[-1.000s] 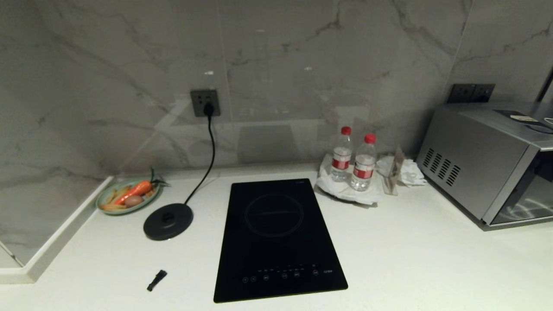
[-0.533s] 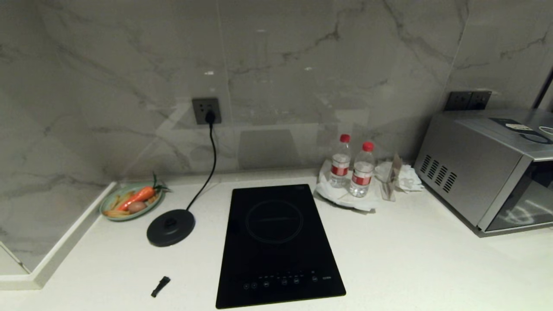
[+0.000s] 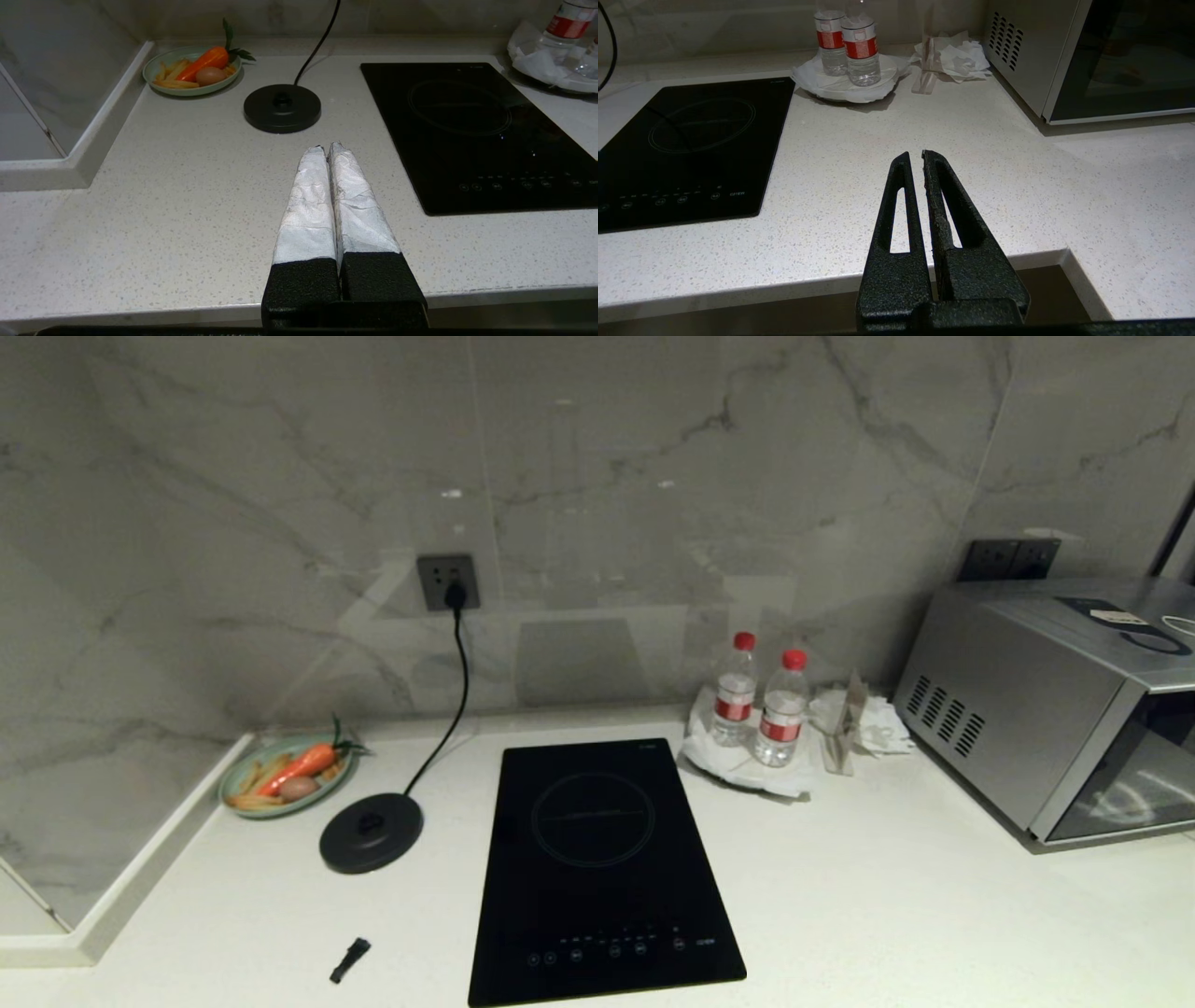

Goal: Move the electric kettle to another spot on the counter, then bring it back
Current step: Grab the kettle

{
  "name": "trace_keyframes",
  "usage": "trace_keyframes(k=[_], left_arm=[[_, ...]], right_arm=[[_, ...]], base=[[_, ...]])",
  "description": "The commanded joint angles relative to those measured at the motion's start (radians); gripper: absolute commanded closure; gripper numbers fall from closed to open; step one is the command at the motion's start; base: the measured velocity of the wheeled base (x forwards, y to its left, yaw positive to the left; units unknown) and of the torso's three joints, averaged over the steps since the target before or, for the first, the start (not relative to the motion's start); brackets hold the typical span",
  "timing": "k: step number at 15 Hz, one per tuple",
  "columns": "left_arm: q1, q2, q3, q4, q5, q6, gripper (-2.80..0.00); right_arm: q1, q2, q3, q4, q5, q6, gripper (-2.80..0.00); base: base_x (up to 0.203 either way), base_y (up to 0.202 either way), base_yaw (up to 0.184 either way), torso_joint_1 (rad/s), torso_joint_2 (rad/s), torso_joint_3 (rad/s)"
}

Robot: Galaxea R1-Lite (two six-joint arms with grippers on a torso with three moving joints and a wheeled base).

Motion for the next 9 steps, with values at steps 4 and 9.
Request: trace_keyframes(k=[4, 9], left_arm=[[0.0, 0.0, 0.0, 0.001, 0.0, 0.0, 0.0], [0.0, 0.0, -0.001, -0.001, 0.0, 0.0, 0.0]], right_arm=[[0.0, 0.0, 0.0, 0.0, 0.0, -0.001, 0.0], [0.0, 0.0, 0.0, 0.0, 0.0, 0.0, 0.0]], base=[[0.0, 0.0, 0.0, 0.0, 0.0, 0.0], [0.0, 0.0, 0.0, 0.0, 0.0, 0.0]])
